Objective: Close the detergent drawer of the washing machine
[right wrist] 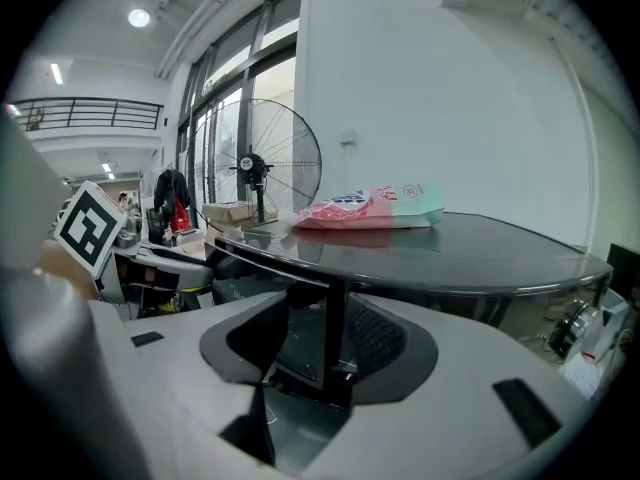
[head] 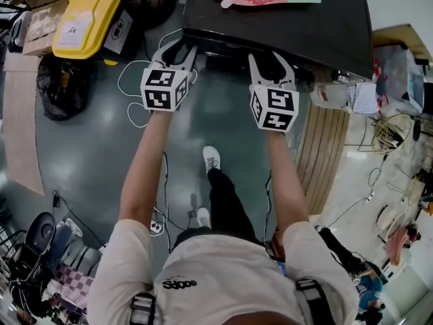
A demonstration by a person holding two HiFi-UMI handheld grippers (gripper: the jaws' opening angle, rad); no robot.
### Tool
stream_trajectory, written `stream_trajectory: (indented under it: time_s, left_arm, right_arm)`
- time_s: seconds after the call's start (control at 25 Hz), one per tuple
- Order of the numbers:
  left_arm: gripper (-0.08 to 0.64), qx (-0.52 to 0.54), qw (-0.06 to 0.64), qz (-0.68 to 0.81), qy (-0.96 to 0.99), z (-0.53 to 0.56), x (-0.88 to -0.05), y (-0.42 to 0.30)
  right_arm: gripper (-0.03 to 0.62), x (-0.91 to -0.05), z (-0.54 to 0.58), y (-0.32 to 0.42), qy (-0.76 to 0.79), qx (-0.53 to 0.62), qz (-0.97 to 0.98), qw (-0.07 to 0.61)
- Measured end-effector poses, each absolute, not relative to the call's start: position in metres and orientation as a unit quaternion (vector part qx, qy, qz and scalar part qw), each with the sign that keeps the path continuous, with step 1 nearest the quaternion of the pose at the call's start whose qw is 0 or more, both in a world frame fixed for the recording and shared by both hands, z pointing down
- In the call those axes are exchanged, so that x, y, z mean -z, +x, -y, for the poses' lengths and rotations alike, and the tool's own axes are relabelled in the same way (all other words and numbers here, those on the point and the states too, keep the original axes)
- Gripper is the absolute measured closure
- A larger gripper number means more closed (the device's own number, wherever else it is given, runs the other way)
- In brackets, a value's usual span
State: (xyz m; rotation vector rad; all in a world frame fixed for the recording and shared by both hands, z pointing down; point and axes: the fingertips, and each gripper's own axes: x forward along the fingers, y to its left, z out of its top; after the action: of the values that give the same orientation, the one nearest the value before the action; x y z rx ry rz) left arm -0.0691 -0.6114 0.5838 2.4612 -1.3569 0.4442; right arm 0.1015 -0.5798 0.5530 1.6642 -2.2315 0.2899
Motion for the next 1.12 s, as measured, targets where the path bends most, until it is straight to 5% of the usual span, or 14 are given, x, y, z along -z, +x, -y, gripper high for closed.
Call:
stream_trajectory:
  time_s: [0.32,0.52,1.12]
  left_arm:
    - [0.425,-0.153,0.153,0.481,0.85,0.613,-0.585,-0.071]
    - [0.326,-0.162,0.158,0.501,0.835,0.618,-0.587,-0.079]
    - [0.322,-0.148,0.169,0.499,0.837,0.619,-0.586,-0.081]
  right_arm:
    - [0.407,-0.554,0.581,0.1,0.603,-0.11,0.77,0.177]
    - [0.407,-0.555,0.581,0.102,0.615,-0.12,0.759,0.177]
    - [0.408,-0.554,0.582,0.101,0.626,-0.125,0.749,0.177]
